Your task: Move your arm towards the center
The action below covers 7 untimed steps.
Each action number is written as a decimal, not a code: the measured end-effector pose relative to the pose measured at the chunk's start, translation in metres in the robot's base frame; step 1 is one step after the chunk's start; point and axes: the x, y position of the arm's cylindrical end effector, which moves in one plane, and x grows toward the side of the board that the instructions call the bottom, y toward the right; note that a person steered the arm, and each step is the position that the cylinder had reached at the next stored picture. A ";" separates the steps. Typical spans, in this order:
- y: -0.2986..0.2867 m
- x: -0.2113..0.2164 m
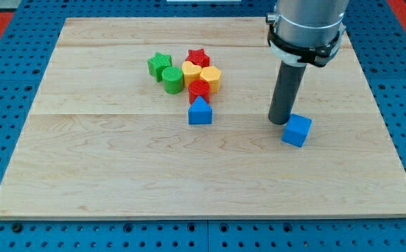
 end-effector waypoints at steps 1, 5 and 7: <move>0.017 0.010; 0.002 0.022; -0.019 -0.032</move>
